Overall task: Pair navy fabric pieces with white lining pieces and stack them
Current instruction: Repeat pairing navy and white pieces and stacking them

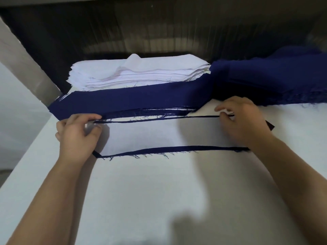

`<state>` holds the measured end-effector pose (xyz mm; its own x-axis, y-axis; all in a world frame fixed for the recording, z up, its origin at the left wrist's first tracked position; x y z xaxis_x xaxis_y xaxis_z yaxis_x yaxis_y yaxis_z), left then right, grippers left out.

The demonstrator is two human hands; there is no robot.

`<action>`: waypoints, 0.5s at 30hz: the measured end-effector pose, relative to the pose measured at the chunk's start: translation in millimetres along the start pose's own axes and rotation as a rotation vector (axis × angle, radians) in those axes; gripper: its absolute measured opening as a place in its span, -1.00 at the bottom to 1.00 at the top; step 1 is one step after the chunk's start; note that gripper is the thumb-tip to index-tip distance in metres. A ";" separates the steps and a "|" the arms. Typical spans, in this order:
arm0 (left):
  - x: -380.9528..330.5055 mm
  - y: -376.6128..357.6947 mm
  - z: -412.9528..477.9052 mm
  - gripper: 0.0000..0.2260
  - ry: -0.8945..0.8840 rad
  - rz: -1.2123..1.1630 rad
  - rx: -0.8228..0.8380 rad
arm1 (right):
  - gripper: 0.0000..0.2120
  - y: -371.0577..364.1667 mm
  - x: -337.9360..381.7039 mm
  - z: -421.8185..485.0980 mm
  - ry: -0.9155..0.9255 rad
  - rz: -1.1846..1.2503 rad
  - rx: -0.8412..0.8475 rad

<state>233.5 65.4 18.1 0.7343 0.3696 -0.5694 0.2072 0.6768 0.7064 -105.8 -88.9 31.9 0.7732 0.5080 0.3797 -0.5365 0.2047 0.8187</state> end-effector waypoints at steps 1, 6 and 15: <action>-1.2 -0.8 4.8 -0.80 -0.014 0.009 -0.011 | -0.76 -4.7 5.3 8.1 0.011 0.023 0.016; -9.8 -7.8 39.1 -0.79 -0.054 0.052 -0.061 | -0.63 -25.4 34.7 54.2 0.082 0.091 0.038; -26.3 -74.6 100.3 -0.68 -0.074 0.274 0.174 | -0.43 -73.3 43.9 135.4 0.067 -0.106 0.094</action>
<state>263.6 -58.7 22.6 0.8217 0.4711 -0.3206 0.0983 0.4371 0.8940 13.2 -194.9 46.9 0.7979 0.5430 0.2617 -0.4166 0.1830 0.8905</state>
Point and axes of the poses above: each hand's wrist, its own z-axis towards the middle knuckle, its own y-axis out of the back of the hand, x = y × z, the point moved 8 cm from there along z, towards the middle knuckle, and after that the axes turned 8 degrees about -x, right-handed, at the moved point
